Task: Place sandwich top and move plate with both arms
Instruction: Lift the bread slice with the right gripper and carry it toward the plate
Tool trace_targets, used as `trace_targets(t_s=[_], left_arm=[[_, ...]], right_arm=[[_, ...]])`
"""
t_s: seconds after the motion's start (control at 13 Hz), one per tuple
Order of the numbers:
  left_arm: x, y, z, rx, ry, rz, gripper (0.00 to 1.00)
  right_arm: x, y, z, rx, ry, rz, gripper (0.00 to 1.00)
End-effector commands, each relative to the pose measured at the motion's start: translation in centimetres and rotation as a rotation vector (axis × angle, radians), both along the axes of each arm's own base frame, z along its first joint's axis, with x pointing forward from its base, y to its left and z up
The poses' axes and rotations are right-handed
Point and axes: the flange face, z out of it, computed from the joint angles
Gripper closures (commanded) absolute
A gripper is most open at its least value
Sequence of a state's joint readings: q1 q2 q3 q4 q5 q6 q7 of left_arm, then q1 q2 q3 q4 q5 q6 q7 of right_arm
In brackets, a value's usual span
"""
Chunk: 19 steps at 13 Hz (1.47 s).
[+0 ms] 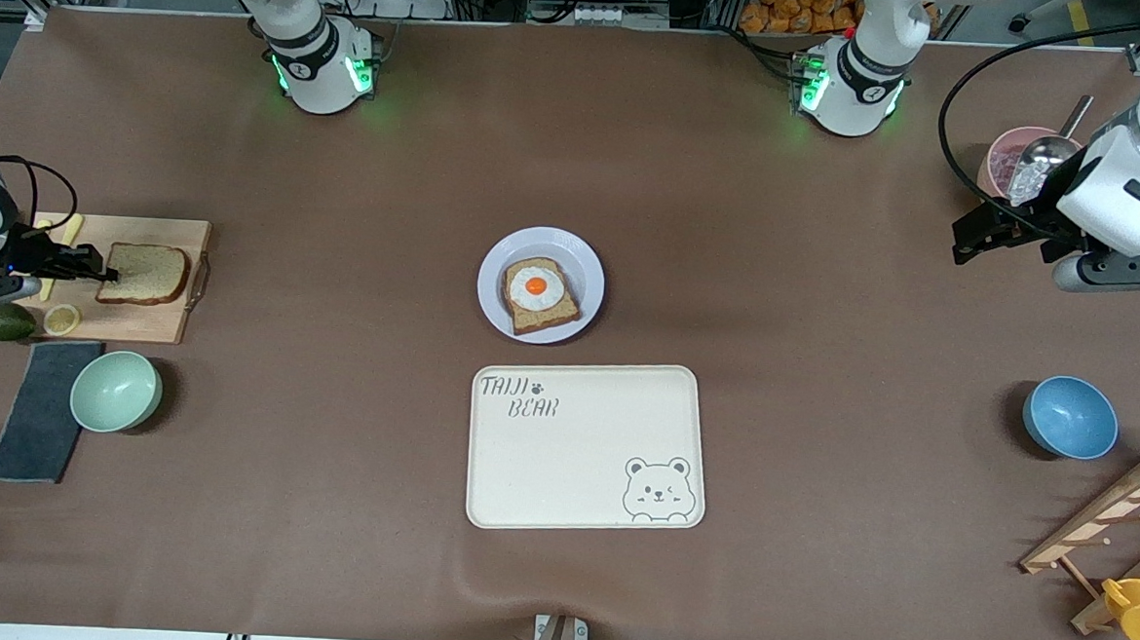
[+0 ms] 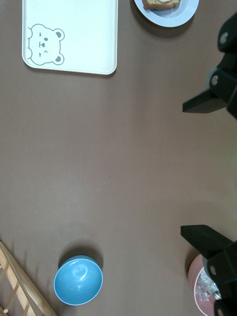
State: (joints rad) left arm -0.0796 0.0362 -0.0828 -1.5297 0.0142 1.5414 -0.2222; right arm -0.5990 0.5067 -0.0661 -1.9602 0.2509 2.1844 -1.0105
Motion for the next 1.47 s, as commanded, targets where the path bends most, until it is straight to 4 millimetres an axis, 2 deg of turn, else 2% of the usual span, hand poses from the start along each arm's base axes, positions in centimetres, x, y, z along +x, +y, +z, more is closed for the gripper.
trace_targets(t_s=[0.0, 0.23, 0.62, 0.93, 1.23, 1.39], left_arm=[[0.0, -0.1, 0.9, -0.017, -0.017, -0.009, 0.0], [-0.1, 0.4, 1.3, -0.015, -0.024, -0.006, 0.0], [-0.3, 0.7, 1.7, -0.012, -0.029, -0.002, 0.0], [-0.3, 1.0, 1.7, -0.011, -0.028, 0.005, 0.0], [-0.7, 0.9, 2.3, -0.021, -0.038, 0.003, 0.0], [-0.6, 1.4, 2.4, -0.023, -0.04, 0.009, 0.0]], right_arm=[[1.2, -0.2, 0.7, 0.049, 0.006, 0.023, 1.0], [3.1, 1.2, 2.9, 0.108, 0.061, 0.038, 1.0], [4.6, 4.5, 4.4, 0.158, 0.16, 0.008, 1.0], [7.2, 9.1, 6.0, 0.22, 0.211, -0.038, 1.0], [10.4, 16.4, 7.5, 0.181, 0.247, -0.024, 1.0], [11.7, 20.8, 7.7, 0.235, 0.241, -0.009, 1.0]])
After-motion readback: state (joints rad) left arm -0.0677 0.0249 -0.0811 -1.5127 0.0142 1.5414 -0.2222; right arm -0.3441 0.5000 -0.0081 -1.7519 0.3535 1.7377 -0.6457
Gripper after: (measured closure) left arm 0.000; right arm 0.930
